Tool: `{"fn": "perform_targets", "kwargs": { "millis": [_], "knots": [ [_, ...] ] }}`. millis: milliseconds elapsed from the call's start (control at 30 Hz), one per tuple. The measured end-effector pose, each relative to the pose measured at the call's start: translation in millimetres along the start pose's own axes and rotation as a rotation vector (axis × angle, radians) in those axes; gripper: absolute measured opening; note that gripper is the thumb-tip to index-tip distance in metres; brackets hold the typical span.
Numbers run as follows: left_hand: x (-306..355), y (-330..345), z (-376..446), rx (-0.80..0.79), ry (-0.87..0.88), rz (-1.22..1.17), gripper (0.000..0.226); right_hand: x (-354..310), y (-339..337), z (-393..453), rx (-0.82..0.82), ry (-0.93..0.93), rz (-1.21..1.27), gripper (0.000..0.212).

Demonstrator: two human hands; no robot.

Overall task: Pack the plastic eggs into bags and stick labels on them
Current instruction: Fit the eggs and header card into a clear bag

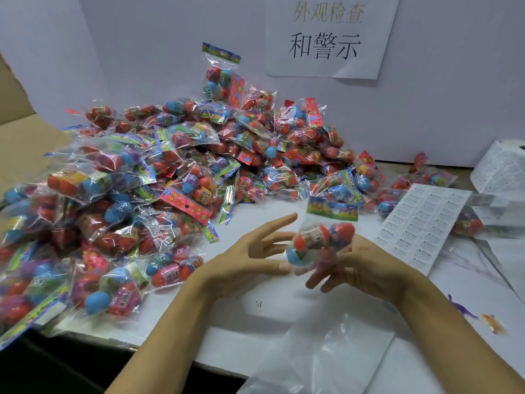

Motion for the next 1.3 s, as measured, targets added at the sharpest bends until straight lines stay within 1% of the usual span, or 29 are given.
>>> {"fn": "perform_targets", "kwargs": {
  "millis": [67,167,200,233,267,333,400,433,467,500,533,567,600,633,667,700,733,767,833,900,933,967,1000,1033,1100,1200,1233,1300],
  "knots": [
    [4.7,2.6,-1.3,-0.008,0.027,-0.017,0.07,4.4,2.0,1.8,-0.014,0.029,0.008,0.037],
    [5.0,7.7,-0.3,-0.027,0.072,-0.026,0.061,10.3,-1.0,4.8,0.013,0.069,0.052,0.057],
    [5.1,8.0,0.8,-0.013,0.086,-0.04,0.057,13.1,-2.5,6.8,0.041,0.074,0.043,0.059],
    [5.8,6.9,2.4,0.013,0.104,-0.054,0.052,16.0,-5.0,9.4,0.087,0.074,0.021,0.056],
    [6.4,4.5,4.0,0.053,0.124,-0.073,0.047,18.5,-9.4,12.7,0.164,0.064,-0.01,0.048],
    [8.5,-2.8,5.6,0.149,0.171,-0.101,0.041,19.5,-25.0,14.3,0.41,-0.001,-0.122,0.032],
    [12.4,-12.4,4.1,0.27,0.233,-0.068,0.036,9.9,-36.8,7.9,0.64,-0.131,-0.317,0.027],
    [14.6,-17.8,2.6,0.354,0.26,-0.016,0.034,4.6,-37.2,5.3,0.687,-0.195,-0.377,0.027],
    [15.7,-23.1,0.7,0.445,0.271,0.046,0.034,1.5,-33.2,4.6,0.681,-0.25,-0.38,0.026],
    [15.9,-27.1,-1.3,0.521,0.268,0.106,0.037,0.8,-26.3,6.1,0.625,-0.285,-0.355,0.022],
    [16.1,-27.9,-2.4,0.558,0.266,0.166,0.043,1.0,-17.8,8.7,0.543,-0.306,-0.351,0.02],
    [16.8,-24.8,-2.6,0.549,0.273,0.237,0.049,0.9,-8.6,11.2,0.465,-0.313,-0.383,0.024],
    [17.6,-19.2,-2.1,0.51,0.289,0.307,0.052,1.7,-0.4,13.1,0.405,-0.309,-0.425,0.034],
    [18.4,-13.9,-1.7,0.465,0.304,0.355,0.052,2.2,3.4,13.9,0.385,-0.297,-0.444,0.043],
    [19.2,-9.7,-1.5,0.427,0.315,0.371,0.048,2.0,3.8,14.3,0.405,-0.288,-0.435,0.049],
    [20.1,-7.4,-1.7,0.408,0.321,0.379,0.043,1.6,1.5,13.5,0.441,-0.287,-0.405,0.05],
    [21.1,-7.4,-2.2,0.409,0.328,0.38,0.039,1.3,-1.9,12.4,0.476,-0.292,-0.367,0.046],
    [22.4,-9.0,-3.1,0.429,0.339,0.374,0.035,1.2,-5.9,11.2,0.507,-0.291,-0.326,0.038],
    [23.7,-17.8,-5.6,0.523,0.352,0.345,0.03,4.4,-11.4,10.2,0.539,-0.245,-0.218,0.022],
    [19.1,-28.5,-5.6,0.636,0.289,0.273,0.036,11.5,-11.3,11.6,0.5,-0.155,-0.066,0.02],
    [13.9,-31.7,-3.6,0.65,0.227,0.184,0.043,14.3,-9.0,12.7,0.466,-0.118,-0.001,0.023],
    [7.4,-31.9,0.4,0.621,0.161,0.061,0.047,15.3,-6.7,13.0,0.438,-0.092,0.034,0.028],
    [1.9,-29.4,4.7,0.563,0.114,-0.055,0.044,15.0,-4.5,13.0,0.419,-0.077,0.031,0.032],
    [-0.6,-26.7,8.0,0.506,0.098,-0.13,0.036,13.9,-2.7,12.6,0.405,-0.072,-0.003,0.034],
    [1.1,-21.8,8.4,0.454,0.112,-0.146,0.02,11.3,0.9,11.7,0.383,-0.088,-0.102,0.035],
    [3.3,-19.9,6.8,0.447,0.131,-0.139,0.008,9.5,3.2,11.7,0.38,-0.119,-0.188,0.035],
    [3.3,-19.9,6.8,0.445,0.127,-0.14,0.008,8.4,1.9,11.2,0.406,-0.129,-0.206,0.035],
    [2.9,-20.3,7.5,0.441,0.126,-0.128,0.02,4.8,-2.1,10.4,0.465,-0.16,-0.247,0.034]
  ]
}}
Point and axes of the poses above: each hand's wrist, its own z-axis towards the middle knuckle, its own y-axis out of the palm, x = y × z, the point moved 8 cm from there along z, towards the middle knuckle, and after that the axes turned 8 degrees about -y, right-handed, at the moved point
